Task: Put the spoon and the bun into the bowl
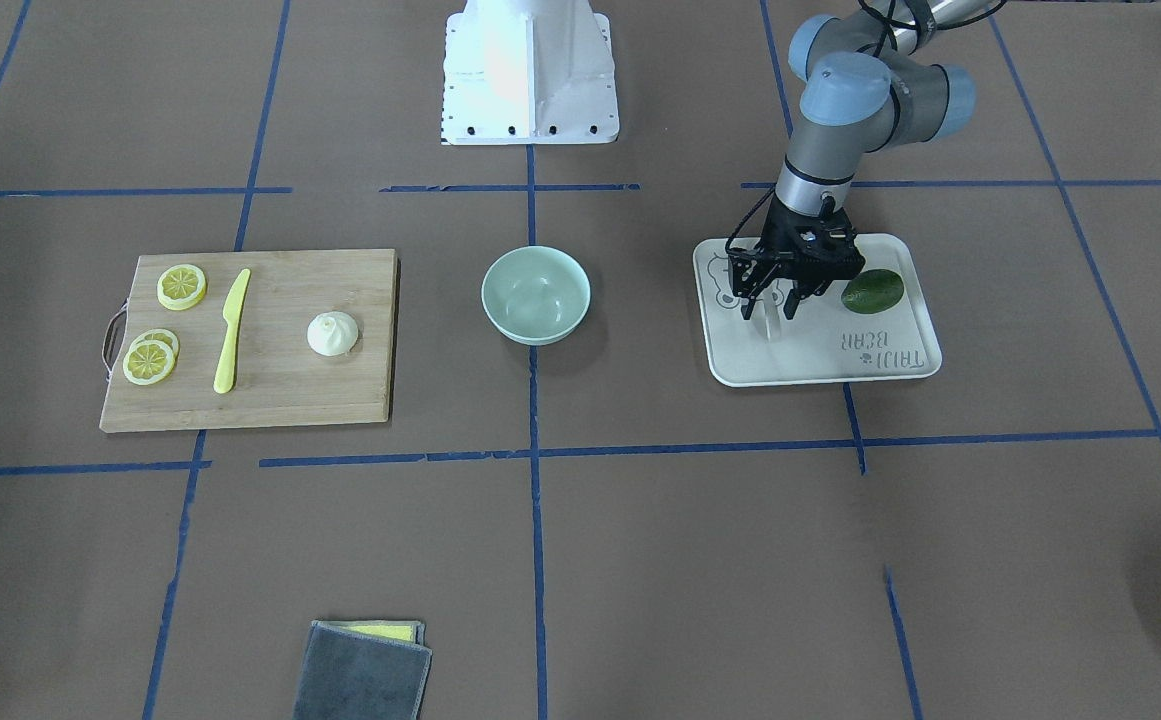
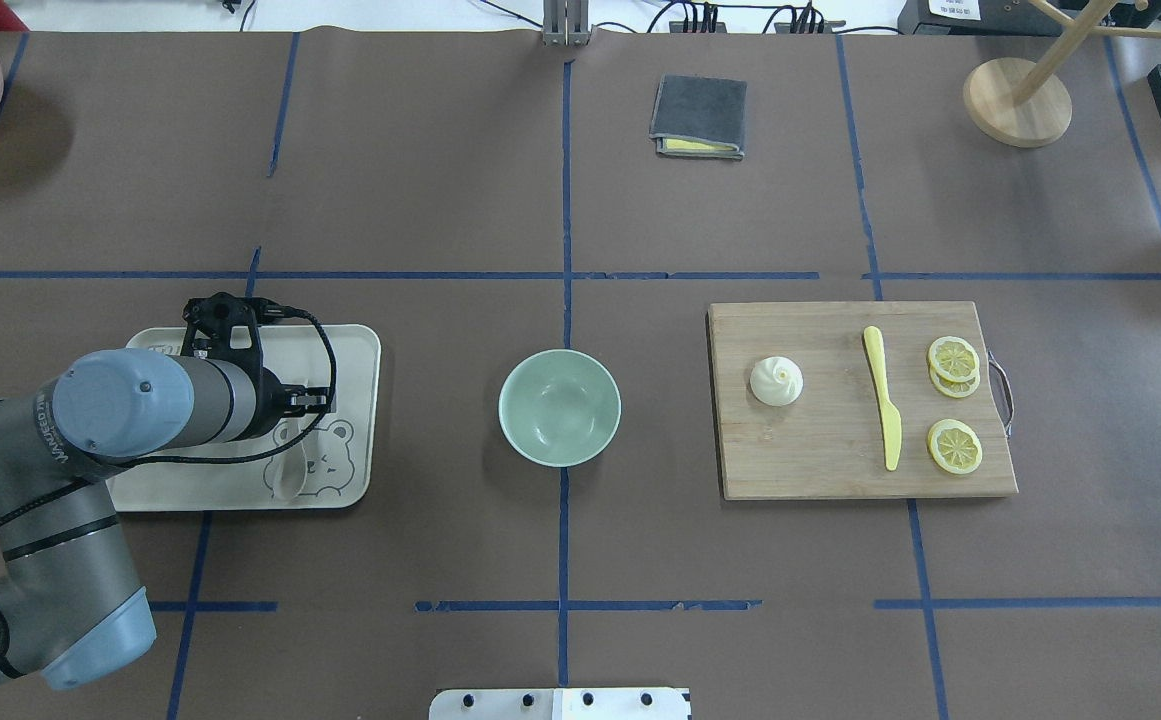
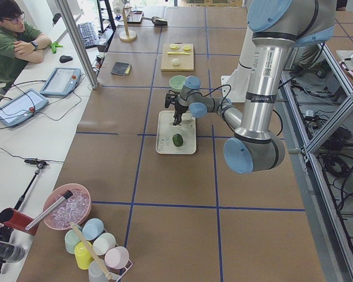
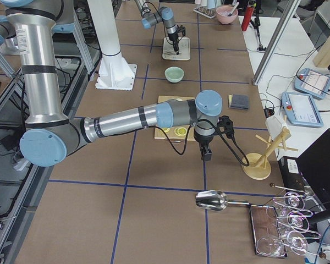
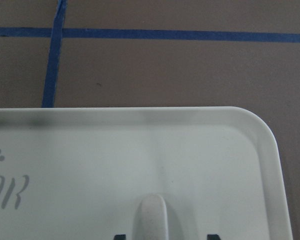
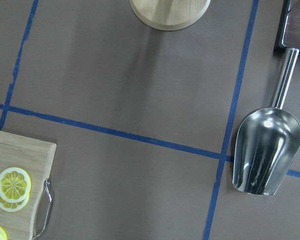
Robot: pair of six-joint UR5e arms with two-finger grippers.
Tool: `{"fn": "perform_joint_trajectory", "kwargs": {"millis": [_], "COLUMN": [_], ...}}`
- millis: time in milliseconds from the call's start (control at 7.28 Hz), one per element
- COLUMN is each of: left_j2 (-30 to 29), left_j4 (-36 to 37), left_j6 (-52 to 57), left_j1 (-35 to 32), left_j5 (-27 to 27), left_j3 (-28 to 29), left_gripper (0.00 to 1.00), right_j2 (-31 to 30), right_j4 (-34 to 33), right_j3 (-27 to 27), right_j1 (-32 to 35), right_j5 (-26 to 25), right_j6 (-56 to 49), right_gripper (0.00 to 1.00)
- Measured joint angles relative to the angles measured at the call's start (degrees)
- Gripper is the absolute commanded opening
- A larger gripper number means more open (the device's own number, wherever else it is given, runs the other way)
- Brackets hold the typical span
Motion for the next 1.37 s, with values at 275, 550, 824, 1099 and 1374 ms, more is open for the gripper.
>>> {"fn": "perform_joint_trajectory", "kwargs": {"millis": [275,550,824,1099,1374], "left_j2": [0.1,0.2,0.3,0.3,0.4], "left_j4": [0.0,0.0,0.0,0.0,0.0], "left_j6": [0.0,0.0,0.0,-0.1,-0.1], "left_j1": [0.0,0.1,0.1,0.1,0.1], "left_j5": [-0.1,-0.1,0.0,0.0,0.0], "left_j3": [0.0,0.1,0.3,0.5,0.1], "left_gripper": [0.58,0.48,0.29,0.00,0.00], "right_j2": [0.0,0.0,0.0,0.0,0.0], "right_j4": [0.0,0.0,0.0,0.0,0.0], "right_j3": [0.0,0.0,0.0,0.0,0.0], "right_j1": [0.0,0.0,0.0,0.0,0.0], "right_j5": [0.0,0.0,0.0,0.0,0.0], "right_j6": [0.0,0.0,0.0,0.0,0.0], "right_gripper": [1.00,1.00,1.00,1.00,1.00]}}
